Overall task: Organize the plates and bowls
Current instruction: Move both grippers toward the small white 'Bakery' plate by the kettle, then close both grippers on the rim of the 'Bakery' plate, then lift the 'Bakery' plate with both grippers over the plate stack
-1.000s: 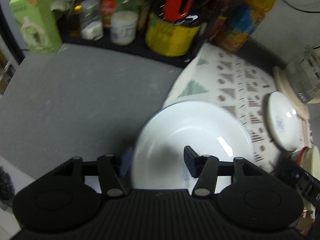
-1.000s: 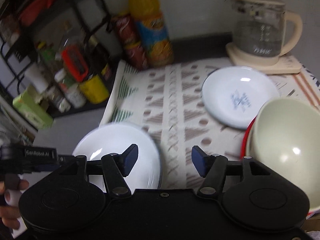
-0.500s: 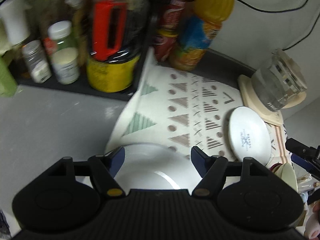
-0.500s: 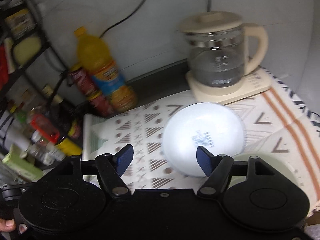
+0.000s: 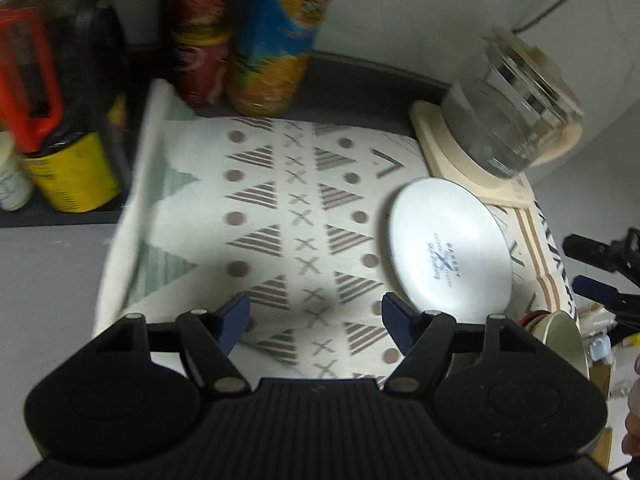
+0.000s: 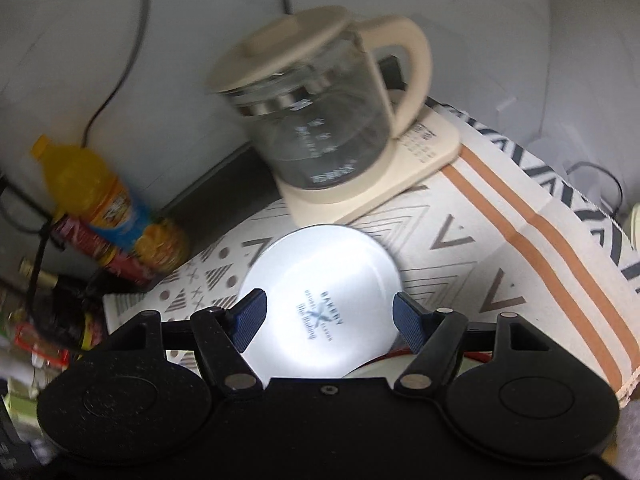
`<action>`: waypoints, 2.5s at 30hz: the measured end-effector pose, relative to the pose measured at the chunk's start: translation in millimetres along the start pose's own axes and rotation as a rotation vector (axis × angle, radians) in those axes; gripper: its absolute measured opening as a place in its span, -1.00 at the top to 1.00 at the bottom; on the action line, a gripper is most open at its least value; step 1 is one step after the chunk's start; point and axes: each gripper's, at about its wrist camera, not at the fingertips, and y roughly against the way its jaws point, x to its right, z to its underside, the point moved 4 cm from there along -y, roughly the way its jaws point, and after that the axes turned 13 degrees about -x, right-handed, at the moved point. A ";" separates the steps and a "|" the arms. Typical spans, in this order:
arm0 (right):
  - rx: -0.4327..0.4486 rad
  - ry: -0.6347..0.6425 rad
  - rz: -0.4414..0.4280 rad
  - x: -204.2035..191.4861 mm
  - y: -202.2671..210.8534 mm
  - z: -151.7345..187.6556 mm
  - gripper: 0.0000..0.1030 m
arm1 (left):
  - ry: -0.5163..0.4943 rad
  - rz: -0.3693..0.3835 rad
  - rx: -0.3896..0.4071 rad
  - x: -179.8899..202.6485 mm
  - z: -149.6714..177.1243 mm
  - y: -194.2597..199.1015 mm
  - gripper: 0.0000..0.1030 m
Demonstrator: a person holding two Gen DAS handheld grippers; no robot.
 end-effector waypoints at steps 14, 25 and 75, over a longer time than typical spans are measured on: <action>-0.112 -0.178 0.012 44.8 -47.1 -14.9 0.29 | 0.021 0.099 -0.088 27.9 -40.4 -63.7 0.16; -0.211 -0.217 0.020 58.5 -83.7 -30.2 0.40 | 0.018 0.103 -0.156 47.5 -45.8 -104.5 0.55; -0.158 0.047 -0.225 -19.6 -74.6 -16.2 0.90 | 0.156 0.114 0.094 -11.6 -25.1 -3.7 0.79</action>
